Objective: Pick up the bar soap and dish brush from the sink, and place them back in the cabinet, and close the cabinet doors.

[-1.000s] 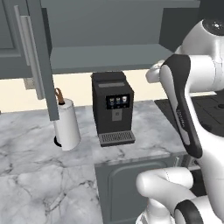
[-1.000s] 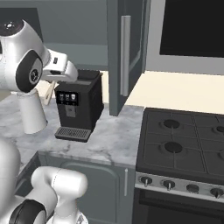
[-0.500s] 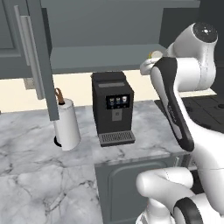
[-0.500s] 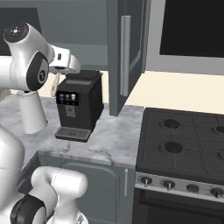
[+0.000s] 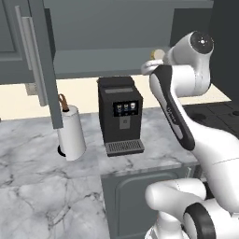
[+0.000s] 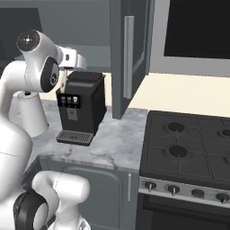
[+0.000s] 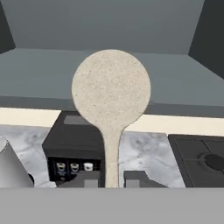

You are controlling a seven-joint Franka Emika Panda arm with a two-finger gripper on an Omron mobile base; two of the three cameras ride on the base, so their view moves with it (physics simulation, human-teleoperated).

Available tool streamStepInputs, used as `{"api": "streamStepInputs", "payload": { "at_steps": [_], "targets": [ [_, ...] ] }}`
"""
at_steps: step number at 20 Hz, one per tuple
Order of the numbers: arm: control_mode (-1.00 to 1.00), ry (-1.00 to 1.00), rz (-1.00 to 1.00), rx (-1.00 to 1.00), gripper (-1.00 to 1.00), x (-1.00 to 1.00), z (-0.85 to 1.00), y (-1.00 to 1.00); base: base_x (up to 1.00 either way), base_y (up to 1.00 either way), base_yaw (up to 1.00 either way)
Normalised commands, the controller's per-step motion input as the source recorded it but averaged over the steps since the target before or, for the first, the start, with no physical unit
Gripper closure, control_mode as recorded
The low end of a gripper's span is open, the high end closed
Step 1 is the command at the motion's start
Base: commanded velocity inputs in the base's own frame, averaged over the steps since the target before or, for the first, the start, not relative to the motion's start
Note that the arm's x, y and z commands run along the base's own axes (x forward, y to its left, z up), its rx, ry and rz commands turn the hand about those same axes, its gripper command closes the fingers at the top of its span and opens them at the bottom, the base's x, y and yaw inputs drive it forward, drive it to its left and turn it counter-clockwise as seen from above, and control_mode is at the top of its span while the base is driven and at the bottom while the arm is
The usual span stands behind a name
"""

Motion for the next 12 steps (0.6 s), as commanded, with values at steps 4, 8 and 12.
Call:
{"api": "streamStepInputs", "payload": {
  "at_steps": [4,8,12],
  "targets": [
    [-1.0,0.0,0.0,0.0,1.0,0.48,0.11,0.0,0.0,0.0,0.0],
    [-1.0,0.01,0.0,0.0,1.0,0.45,0.22,0.0,0.0,0.0,0.0],
    [-1.0,0.05,0.0,0.0,1.0,0.42,0.25,0.0,0.0,0.0,0.0]
  ]
}}
